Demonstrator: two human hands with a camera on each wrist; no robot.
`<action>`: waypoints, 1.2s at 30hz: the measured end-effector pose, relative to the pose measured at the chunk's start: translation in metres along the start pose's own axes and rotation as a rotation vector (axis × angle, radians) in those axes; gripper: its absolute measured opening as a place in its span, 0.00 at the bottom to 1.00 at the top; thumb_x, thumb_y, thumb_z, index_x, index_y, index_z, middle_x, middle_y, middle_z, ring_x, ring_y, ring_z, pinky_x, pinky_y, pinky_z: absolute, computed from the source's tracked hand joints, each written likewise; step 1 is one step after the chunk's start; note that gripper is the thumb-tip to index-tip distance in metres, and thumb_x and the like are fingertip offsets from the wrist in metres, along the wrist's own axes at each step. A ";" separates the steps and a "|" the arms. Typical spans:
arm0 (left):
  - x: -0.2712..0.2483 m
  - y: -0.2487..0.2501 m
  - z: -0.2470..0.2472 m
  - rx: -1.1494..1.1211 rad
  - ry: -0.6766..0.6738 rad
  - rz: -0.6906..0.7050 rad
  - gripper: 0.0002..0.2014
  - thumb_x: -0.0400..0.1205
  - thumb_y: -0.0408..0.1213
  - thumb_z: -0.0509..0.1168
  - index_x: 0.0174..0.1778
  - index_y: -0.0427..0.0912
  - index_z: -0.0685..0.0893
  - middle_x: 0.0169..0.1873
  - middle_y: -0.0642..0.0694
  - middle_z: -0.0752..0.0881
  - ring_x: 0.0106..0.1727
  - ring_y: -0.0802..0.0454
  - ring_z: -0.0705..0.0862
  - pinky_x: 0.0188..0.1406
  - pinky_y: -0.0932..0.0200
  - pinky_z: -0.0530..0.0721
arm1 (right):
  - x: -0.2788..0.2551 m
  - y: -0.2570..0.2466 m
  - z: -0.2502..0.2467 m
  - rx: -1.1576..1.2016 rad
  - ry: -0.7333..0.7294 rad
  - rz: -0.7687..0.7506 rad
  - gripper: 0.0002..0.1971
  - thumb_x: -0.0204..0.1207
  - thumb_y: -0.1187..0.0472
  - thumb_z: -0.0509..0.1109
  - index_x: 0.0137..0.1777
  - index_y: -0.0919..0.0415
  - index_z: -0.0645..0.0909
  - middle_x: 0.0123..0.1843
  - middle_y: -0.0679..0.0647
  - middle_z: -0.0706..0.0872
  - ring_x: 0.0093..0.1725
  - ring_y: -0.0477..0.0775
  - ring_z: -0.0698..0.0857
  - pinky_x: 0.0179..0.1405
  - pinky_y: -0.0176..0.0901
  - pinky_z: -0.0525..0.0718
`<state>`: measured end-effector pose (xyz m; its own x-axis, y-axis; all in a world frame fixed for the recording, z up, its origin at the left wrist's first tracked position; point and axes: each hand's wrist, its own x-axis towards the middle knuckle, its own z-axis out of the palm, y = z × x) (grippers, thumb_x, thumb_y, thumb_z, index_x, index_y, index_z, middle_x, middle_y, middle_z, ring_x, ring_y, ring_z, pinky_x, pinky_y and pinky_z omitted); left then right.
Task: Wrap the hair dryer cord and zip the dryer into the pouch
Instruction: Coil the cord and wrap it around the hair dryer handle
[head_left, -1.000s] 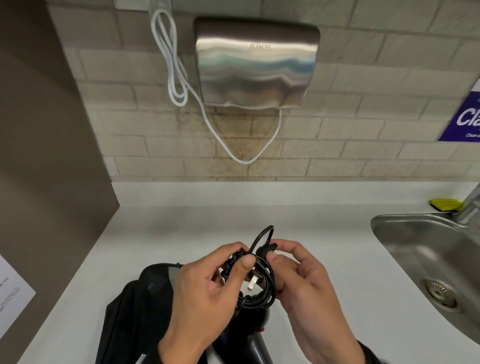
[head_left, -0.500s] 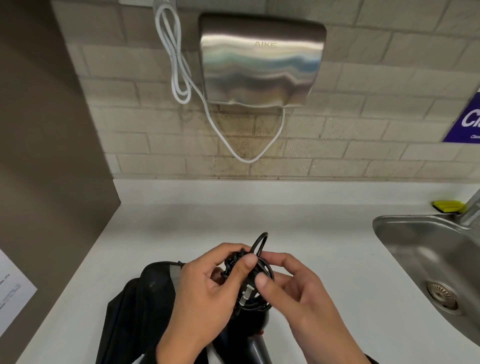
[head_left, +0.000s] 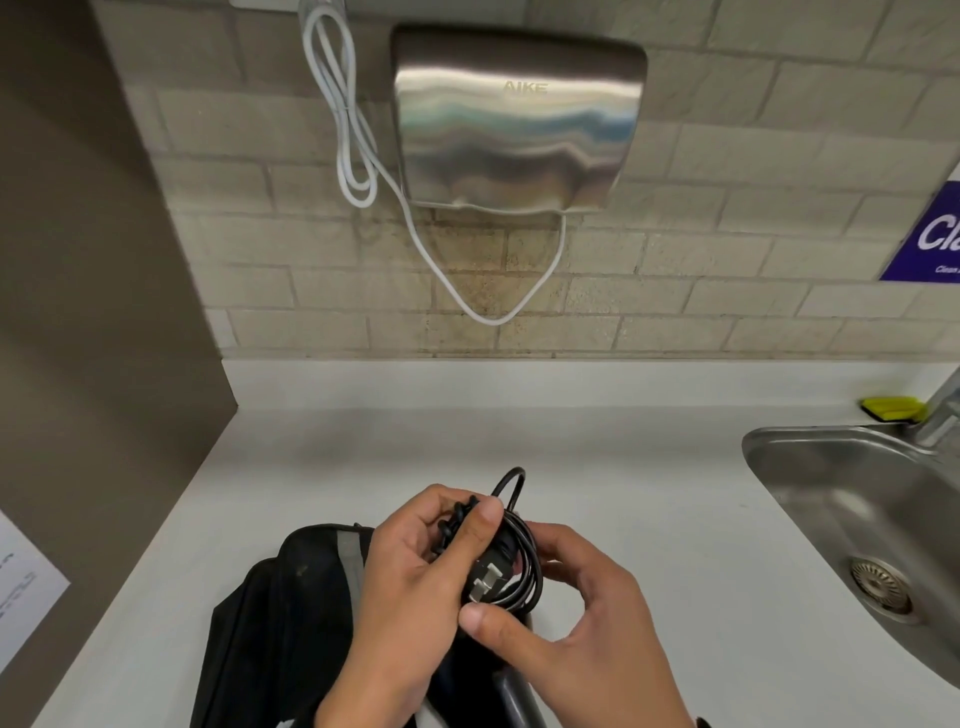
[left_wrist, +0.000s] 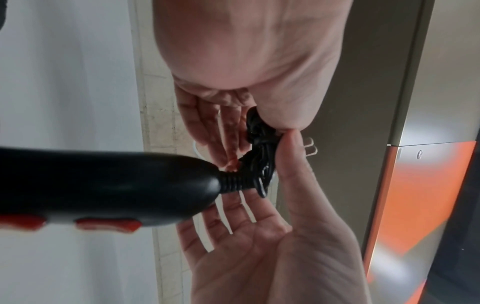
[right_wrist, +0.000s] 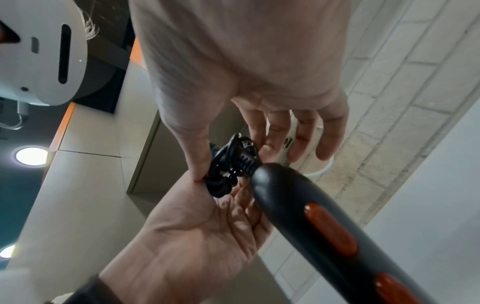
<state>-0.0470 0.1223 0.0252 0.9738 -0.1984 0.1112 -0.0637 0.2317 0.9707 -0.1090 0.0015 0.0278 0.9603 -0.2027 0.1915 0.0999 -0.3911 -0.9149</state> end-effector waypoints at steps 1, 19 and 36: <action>0.000 0.000 0.001 -0.007 0.003 -0.004 0.13 0.72 0.46 0.73 0.42 0.39 0.90 0.40 0.33 0.92 0.42 0.36 0.91 0.46 0.44 0.88 | -0.001 0.001 0.001 -0.029 0.023 -0.027 0.28 0.51 0.39 0.80 0.56 0.36 0.84 0.55 0.40 0.89 0.60 0.41 0.84 0.62 0.44 0.81; 0.000 -0.001 0.012 -0.132 0.087 -0.019 0.09 0.71 0.40 0.75 0.41 0.38 0.90 0.34 0.40 0.92 0.36 0.50 0.90 0.34 0.65 0.86 | -0.004 0.002 0.011 -0.200 0.306 -0.411 0.21 0.60 0.55 0.75 0.55 0.42 0.86 0.63 0.44 0.82 0.55 0.50 0.85 0.51 0.29 0.81; 0.007 0.001 -0.001 -0.031 -0.014 -0.108 0.21 0.77 0.51 0.66 0.53 0.36 0.85 0.47 0.45 0.95 0.51 0.50 0.92 0.56 0.53 0.88 | -0.006 -0.009 -0.016 0.576 0.134 -0.192 0.24 0.61 0.41 0.82 0.52 0.57 0.90 0.51 0.57 0.94 0.51 0.57 0.93 0.50 0.41 0.89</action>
<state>-0.0403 0.1223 0.0263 0.9715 -0.2370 0.0100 0.0480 0.2378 0.9701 -0.1203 -0.0083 0.0406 0.8742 -0.3020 0.3801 0.4277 0.1083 -0.8974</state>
